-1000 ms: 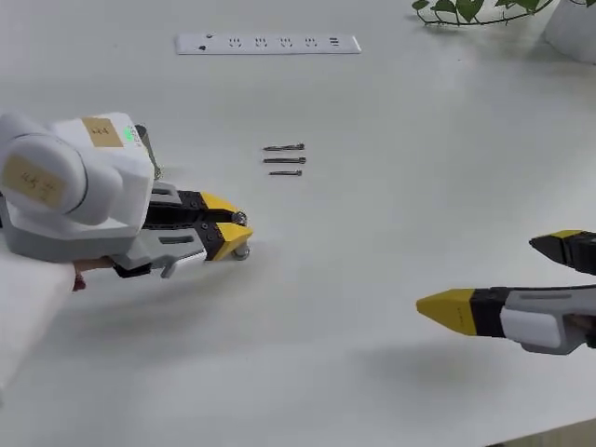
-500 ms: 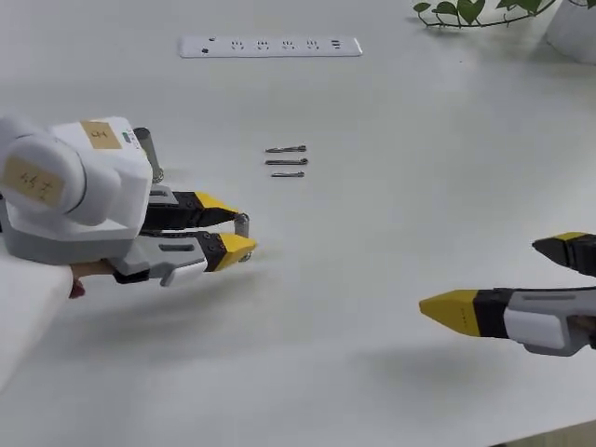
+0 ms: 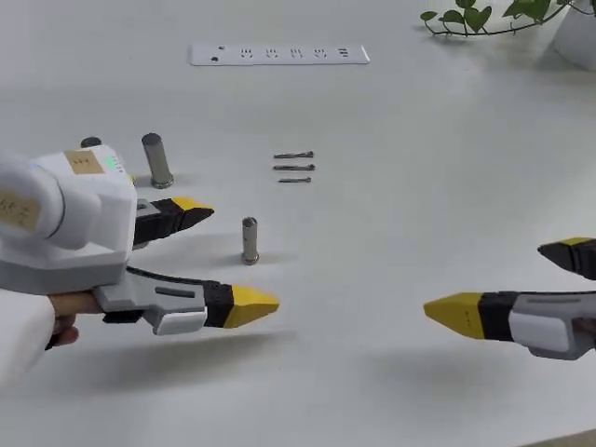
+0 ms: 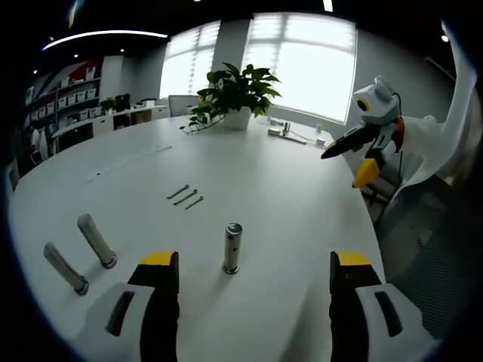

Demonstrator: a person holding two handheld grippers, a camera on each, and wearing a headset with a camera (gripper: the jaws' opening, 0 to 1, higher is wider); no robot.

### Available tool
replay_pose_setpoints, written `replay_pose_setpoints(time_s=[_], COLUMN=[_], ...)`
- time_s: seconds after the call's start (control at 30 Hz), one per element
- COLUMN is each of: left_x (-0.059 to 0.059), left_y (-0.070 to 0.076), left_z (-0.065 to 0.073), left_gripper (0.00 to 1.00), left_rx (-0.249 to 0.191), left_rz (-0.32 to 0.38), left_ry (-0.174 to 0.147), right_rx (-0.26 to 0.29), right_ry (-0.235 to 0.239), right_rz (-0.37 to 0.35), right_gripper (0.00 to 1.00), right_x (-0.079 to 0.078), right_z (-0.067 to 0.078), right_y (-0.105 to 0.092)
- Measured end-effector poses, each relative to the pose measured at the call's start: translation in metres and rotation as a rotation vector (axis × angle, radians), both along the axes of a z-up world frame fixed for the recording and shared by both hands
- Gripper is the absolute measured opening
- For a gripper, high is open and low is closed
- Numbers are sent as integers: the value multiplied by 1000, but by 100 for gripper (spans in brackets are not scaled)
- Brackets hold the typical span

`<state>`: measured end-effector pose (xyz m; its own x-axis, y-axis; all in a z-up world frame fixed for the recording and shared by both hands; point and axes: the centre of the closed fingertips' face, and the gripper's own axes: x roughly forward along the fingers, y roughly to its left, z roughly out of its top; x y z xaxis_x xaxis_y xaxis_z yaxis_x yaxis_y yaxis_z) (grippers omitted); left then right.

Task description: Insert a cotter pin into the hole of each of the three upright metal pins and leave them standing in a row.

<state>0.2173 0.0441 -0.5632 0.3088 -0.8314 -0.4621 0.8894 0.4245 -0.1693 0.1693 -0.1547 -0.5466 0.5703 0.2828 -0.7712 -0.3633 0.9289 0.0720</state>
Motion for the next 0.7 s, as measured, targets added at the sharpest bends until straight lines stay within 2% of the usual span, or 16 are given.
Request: replay_pose_setpoints(time_s=[0.07, 0.13, 0.17, 0.2, 0.3, 0.5, 0.6, 0.7], left_x=[-2, -2, -1, 1, -2, -5, -5, -9], left_y=[1, 1, 3, 7, 11, 16, 16, 16], left_z=[2, 5, 5, 3, -2, -3, -6, -9], left_gripper=[88, 96, 99, 99, 99, 99, 99, 99], left_rx=[-10, -38, -35, -18, 10, 14, 25, 38], left_rz=[6, 27, 38, 55, 51, 66, 82, 80], left_ry=[5, 23, 23, 16, 24, 27, 21, 29], right_rx=[0, 0, 0, 0, 0, -5, -18, -42], right_ry=[0, 0, 1, 1, 4, 6, 2, -5], right_rz=[2, 4, 4, 5, 9, 38, 66, 94], right_gripper=[91, 91, 91, 91, 90, 86, 86, 86], right_x=[0, -1, 0, -1, 0, 3, 11, 19], right_z=[0, 1, 1, 1, 1, 3, 4, 6], right_y=[0, 0, 0, 0, 0, 2, 3, 2])
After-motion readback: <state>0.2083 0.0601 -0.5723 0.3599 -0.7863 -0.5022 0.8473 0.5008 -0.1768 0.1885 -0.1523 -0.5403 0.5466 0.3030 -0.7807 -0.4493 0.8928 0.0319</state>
